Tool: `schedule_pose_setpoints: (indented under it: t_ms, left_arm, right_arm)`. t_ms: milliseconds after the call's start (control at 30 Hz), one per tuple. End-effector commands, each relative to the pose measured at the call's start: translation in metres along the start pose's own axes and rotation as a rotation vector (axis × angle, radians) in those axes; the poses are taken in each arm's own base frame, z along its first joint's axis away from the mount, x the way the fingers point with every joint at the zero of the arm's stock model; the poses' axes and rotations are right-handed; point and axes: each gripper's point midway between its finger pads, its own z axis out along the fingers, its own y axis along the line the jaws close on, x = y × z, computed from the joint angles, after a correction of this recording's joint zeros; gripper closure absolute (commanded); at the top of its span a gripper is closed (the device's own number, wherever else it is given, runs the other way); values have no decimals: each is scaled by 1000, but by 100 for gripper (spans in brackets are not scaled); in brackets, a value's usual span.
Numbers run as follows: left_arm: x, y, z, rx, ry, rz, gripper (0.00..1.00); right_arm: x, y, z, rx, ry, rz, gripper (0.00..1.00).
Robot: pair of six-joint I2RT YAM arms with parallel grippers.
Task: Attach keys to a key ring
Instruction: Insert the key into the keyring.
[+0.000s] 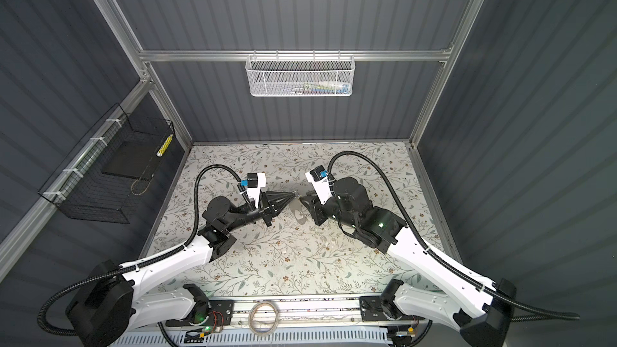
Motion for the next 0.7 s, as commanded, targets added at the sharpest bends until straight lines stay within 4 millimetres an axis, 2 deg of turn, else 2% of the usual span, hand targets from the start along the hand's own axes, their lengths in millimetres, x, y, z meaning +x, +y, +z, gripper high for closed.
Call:
schedule_pose_setpoints:
  t_ms: [0,367,567,667]
  left_arm:
    - [-17,-8,3,32,-40,23,100]
    - [-18,-8,1,23,-49,26,100]
    - [-17,-7,1,22,-45,22,100]
    - [-16,-8,2,25,-41,18,100]
  right_arm:
    - [-9,7,-4,-21,-4,-29,70]
    - [12,4,0,27,48,-40,67]
    - [3,3,-4,40,22,-55,67]
    - [-3,1,-4,54,12,-69,71]
